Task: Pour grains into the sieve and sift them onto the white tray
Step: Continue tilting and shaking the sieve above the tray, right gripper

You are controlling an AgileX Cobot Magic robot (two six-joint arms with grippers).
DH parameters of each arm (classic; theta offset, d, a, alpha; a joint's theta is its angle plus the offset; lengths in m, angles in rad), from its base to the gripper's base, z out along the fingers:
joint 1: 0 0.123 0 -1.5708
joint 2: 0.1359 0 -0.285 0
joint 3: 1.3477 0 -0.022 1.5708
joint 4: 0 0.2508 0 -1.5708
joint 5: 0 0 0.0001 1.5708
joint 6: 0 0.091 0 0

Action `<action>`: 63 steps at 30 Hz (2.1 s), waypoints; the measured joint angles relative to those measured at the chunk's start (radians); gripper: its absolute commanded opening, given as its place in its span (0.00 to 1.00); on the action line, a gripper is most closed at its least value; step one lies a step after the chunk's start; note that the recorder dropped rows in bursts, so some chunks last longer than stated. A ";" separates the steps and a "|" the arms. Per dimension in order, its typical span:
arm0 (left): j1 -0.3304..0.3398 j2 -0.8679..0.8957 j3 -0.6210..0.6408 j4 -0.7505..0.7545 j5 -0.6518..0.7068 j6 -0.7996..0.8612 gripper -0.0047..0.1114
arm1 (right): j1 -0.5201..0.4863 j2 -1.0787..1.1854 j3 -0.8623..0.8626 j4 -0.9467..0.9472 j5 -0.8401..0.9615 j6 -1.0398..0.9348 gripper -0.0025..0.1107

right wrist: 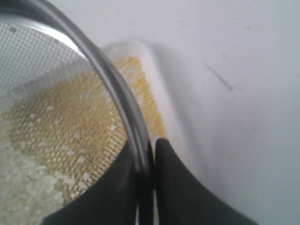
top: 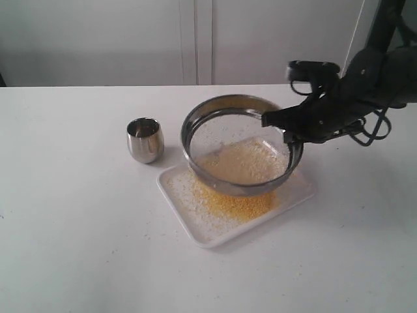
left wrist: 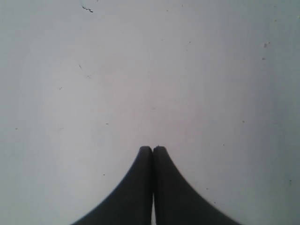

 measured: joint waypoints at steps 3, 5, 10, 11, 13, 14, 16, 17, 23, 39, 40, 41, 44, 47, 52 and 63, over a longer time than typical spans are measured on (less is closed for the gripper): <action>0.000 0.000 0.000 0.000 0.000 0.000 0.04 | -0.018 0.001 0.000 0.024 -0.052 0.023 0.02; 0.000 0.000 0.000 0.000 0.000 0.000 0.04 | 0.006 0.008 0.000 0.038 -0.052 -0.018 0.02; 0.000 0.000 0.000 0.000 0.000 0.000 0.04 | -0.014 -0.005 0.006 0.014 0.017 -0.022 0.02; 0.000 0.000 0.000 0.000 0.000 0.000 0.04 | -0.034 -0.012 0.006 0.015 0.005 0.004 0.02; 0.000 0.000 0.000 0.000 0.000 0.000 0.04 | -0.049 -0.014 0.006 0.033 -0.031 0.026 0.02; 0.000 0.000 0.000 0.000 0.000 0.000 0.04 | -0.045 -0.014 0.006 0.040 -0.046 0.015 0.02; 0.000 0.000 0.000 0.000 0.000 0.000 0.04 | -0.014 -0.004 0.006 0.055 -0.041 -0.026 0.02; 0.000 0.000 0.000 0.000 0.000 0.000 0.04 | 0.000 -0.004 0.006 0.049 -0.022 -0.047 0.02; 0.000 0.000 0.000 0.000 0.000 0.000 0.04 | -0.045 -0.021 0.012 0.022 0.001 0.006 0.02; 0.000 0.000 0.000 0.000 0.000 0.000 0.04 | 0.009 0.023 0.020 0.034 -0.007 -0.035 0.02; 0.000 0.000 0.000 0.000 0.000 0.000 0.04 | 0.010 0.023 0.020 0.026 0.019 -0.039 0.02; 0.000 0.000 0.000 0.000 0.000 0.000 0.04 | 0.002 0.018 0.020 0.018 0.033 -0.032 0.02; 0.000 0.000 0.000 0.000 0.000 0.000 0.04 | -0.032 -0.003 0.020 0.015 0.011 0.037 0.02; 0.000 0.000 0.000 0.000 0.000 0.000 0.04 | -0.020 0.002 0.019 0.036 -0.034 0.026 0.02; 0.000 0.000 0.000 0.000 0.000 0.000 0.04 | -0.003 0.007 0.014 0.026 0.055 -0.014 0.02; 0.000 0.000 0.000 0.000 0.000 0.000 0.04 | -0.014 -0.019 0.010 0.069 0.073 -0.046 0.02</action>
